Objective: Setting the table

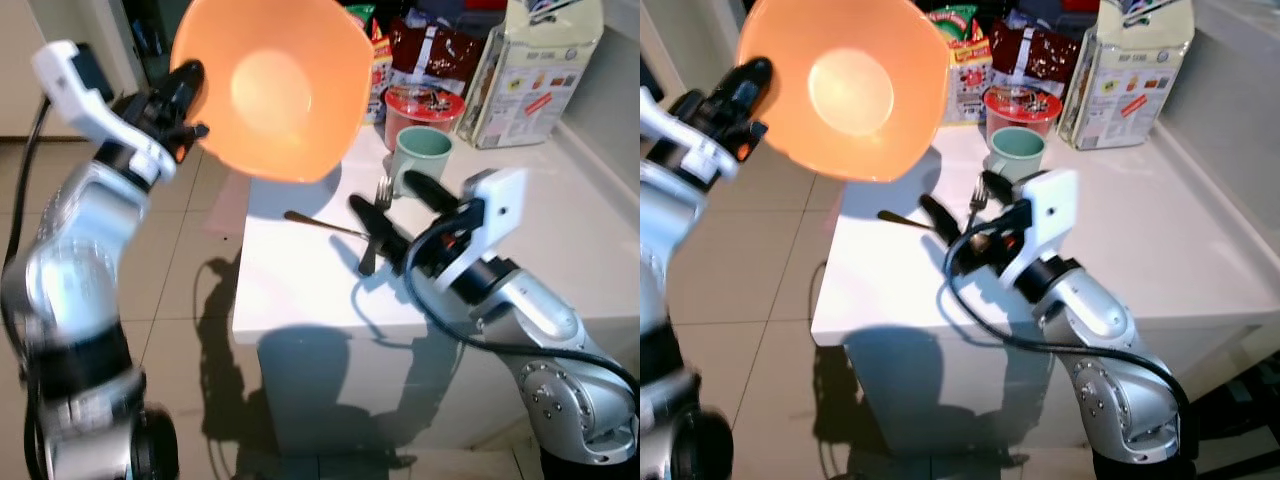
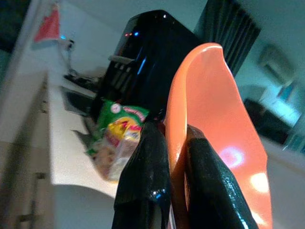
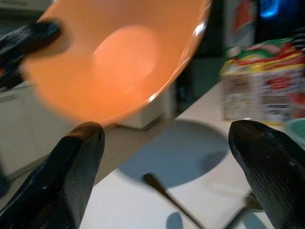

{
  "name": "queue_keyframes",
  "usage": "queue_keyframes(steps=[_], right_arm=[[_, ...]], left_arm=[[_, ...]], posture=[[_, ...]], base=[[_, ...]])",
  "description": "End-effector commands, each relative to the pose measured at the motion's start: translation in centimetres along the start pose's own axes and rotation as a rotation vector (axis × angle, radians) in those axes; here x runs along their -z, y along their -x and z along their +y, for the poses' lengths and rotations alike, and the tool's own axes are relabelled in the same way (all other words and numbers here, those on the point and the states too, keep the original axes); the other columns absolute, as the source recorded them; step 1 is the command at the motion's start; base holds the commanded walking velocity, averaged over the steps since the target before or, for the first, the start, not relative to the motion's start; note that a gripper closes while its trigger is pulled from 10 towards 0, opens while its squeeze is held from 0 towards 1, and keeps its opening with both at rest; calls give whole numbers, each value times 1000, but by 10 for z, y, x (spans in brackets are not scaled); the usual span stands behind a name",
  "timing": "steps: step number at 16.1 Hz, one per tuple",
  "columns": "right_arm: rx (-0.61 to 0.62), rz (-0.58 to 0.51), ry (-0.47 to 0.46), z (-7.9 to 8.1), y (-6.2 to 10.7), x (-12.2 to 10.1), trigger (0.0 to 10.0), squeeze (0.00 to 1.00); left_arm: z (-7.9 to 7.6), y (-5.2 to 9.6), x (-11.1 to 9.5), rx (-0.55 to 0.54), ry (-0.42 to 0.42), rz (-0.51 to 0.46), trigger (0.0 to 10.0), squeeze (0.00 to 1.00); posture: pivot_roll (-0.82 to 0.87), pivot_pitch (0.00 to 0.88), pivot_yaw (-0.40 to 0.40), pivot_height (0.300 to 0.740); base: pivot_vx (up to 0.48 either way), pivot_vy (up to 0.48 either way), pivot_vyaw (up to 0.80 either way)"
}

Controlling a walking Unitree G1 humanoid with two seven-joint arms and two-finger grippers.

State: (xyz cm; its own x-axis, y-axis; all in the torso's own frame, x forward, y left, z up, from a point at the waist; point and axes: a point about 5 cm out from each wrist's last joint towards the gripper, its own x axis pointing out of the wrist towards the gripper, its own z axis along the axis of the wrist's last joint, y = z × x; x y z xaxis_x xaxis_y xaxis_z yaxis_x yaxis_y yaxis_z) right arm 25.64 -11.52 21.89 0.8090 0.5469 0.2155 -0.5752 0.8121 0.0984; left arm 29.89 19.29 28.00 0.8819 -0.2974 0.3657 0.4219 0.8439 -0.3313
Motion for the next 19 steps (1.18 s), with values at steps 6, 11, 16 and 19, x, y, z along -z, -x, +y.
queue_keyframes(steps=[6, 11, 16, 19], right_arm=[[125, -41, 13, -14, -5, -11, 10000, 0], [154, -10, 14, -13, -4, -3, 10000, 0], [159, 0, 10, -15, -2, -1, 10000, 0], [155, 3, 20, -14, -5, -1, 10000, 0]], left_arm=[[-23, 23, 9, -67, -307, -16, 10000, 0], [-26, 25, 28, -81, -320, 27, 10000, 0], [-30, 26, 31, -78, -339, 32, 10000, 0], [-29, 23, 32, -82, -344, 31, 10000, 0]], posture=[[78, 0, -39, 740], [53, 0, -27, 740], [69, 0, -40, 740], [59, 0, -31, 740]], base=[[0, 0, 0], [-224, 0, 0], [-280, 0, 0], [-269, 0, 0]])
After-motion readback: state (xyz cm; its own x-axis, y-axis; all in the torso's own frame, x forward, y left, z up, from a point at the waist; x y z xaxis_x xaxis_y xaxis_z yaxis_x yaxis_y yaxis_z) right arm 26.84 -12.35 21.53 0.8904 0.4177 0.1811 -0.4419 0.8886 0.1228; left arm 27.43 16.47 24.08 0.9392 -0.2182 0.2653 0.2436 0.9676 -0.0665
